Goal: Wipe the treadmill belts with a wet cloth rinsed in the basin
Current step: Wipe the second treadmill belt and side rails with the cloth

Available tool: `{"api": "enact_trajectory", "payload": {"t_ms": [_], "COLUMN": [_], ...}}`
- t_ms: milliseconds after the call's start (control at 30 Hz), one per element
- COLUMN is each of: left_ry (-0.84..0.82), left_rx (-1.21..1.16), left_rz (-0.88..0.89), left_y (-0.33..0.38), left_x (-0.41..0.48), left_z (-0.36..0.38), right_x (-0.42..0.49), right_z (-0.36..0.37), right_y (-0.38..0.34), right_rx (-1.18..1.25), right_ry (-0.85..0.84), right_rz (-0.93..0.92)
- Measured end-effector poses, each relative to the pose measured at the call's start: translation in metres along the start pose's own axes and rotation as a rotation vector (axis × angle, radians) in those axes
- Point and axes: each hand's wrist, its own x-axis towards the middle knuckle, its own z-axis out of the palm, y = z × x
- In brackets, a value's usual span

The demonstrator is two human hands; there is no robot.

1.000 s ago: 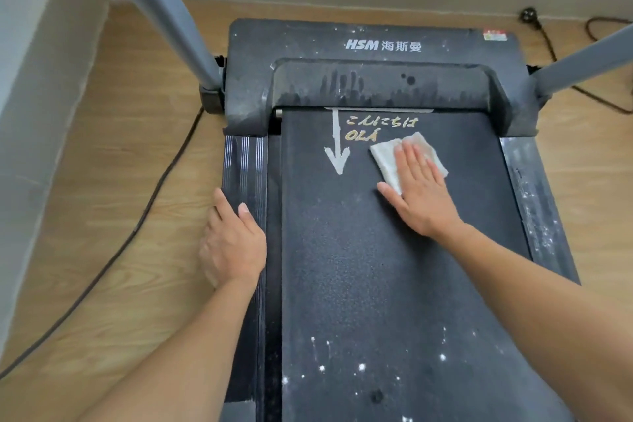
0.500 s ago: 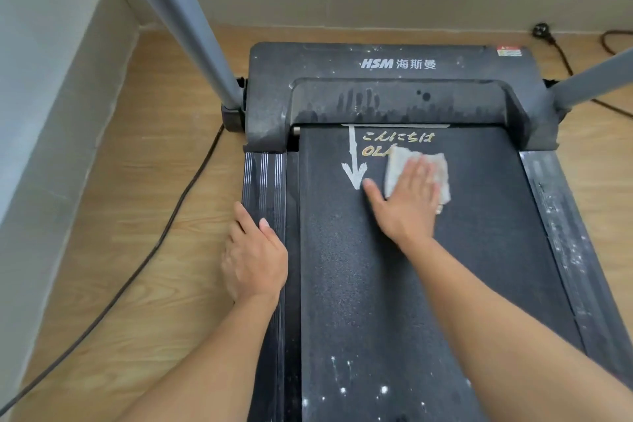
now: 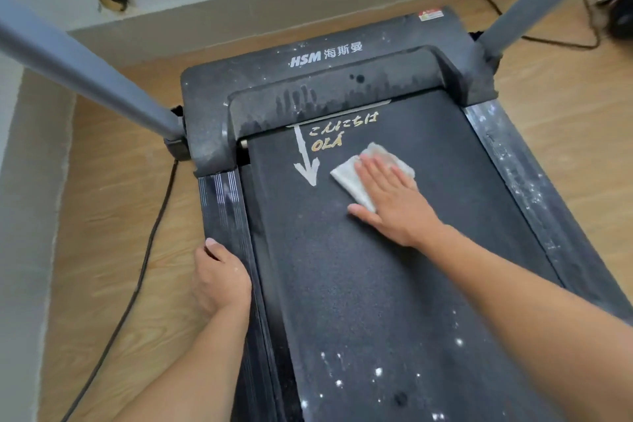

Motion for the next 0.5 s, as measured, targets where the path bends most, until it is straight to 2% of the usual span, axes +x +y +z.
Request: {"api": "enact_trajectory", "payload": {"t_ms": [67, 133, 200, 267, 333, 500], "left_ry": [0.011, 0.024, 0.027, 0.022, 0.002, -0.048], "left_rx": [0.034, 0.046, 0.067, 0.085, 0.092, 0.080], "left_rz": [-0.004, 0.012, 0.011, -0.008, -0.005, 0.030], "left_y": [0.000, 0.001, 0.003, 0.004, 0.006, 0.000], "left_x": [0.002, 0.003, 0.002, 0.000, 0.000, 0.005], "left_z": [0.005, 0.009, 0.010, 0.007, 0.004, 0.002], "right_x": [-0.022, -0.039, -0.035, -0.020, -0.005, 0.019], "right_z": [-0.015, -0.027, -0.025, -0.015, -0.005, 0.019], "right_y": [0.071, 0.110, 0.100, 0.055, 0.001, -0.127], "right_rx": [0.031, 0.114, 0.173, 0.199, 0.189, 0.069], "right_ry": [-0.014, -0.012, 0.045, 0.106, 0.082, -0.023], "right_rz": [0.246, 0.402, 0.531, 0.651, 0.603, 0.167]}}
